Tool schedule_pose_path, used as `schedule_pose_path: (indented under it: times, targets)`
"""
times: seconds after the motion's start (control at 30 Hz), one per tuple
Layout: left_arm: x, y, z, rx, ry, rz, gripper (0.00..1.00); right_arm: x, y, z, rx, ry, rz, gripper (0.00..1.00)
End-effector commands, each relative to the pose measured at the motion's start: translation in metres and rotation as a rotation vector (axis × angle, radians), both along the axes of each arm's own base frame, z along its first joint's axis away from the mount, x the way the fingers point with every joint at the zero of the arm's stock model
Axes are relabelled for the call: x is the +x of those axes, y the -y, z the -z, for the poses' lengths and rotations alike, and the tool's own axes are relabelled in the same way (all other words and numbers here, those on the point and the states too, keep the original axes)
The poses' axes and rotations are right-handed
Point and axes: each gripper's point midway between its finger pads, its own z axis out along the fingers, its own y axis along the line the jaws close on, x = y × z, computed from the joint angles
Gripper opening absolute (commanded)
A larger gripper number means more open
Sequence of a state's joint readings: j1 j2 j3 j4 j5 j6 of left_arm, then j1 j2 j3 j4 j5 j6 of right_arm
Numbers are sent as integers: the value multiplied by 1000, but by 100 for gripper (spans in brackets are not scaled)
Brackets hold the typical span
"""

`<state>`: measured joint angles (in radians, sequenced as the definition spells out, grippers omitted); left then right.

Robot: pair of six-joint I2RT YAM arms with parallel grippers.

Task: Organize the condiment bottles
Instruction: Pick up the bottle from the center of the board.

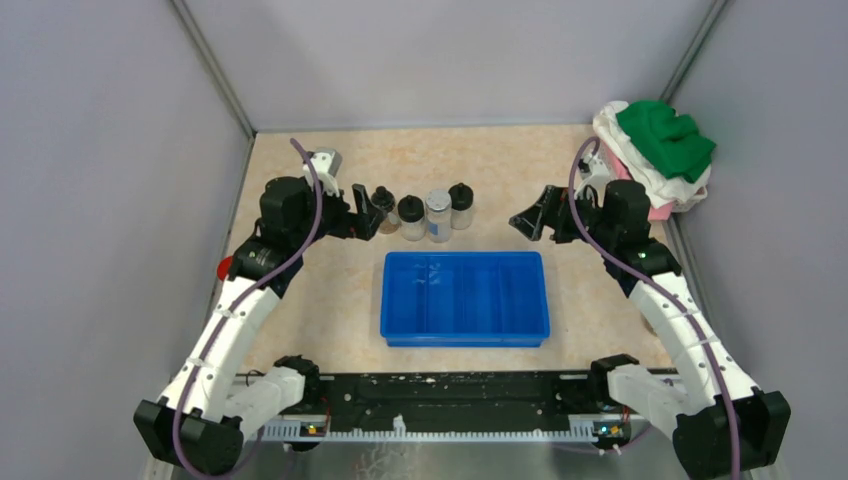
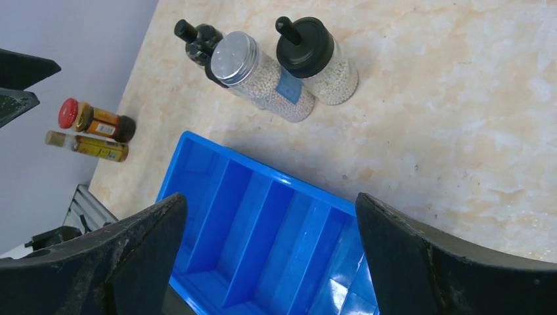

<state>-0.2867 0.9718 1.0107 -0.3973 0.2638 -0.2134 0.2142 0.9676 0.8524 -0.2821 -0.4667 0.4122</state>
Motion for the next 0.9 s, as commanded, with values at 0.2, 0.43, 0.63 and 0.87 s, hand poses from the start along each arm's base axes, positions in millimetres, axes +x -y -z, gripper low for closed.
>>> schedule_pose_path:
  times: [0.2, 0.43, 0.63, 0.87]
  targets:
    - [4, -1, 2, 10, 6, -7, 99, 1, 3, -2, -24, 28, 8, 99]
    - [4, 4, 8, 6, -21, 18, 99, -1, 2, 2, -27, 21, -3, 99]
    - [16, 6, 12, -3, -11, 2, 99, -1, 1, 2, -23, 21, -7, 99]
    - [54, 1, 40, 34, -73, -95, 87, 12, 0, -11, -1, 24, 21, 98]
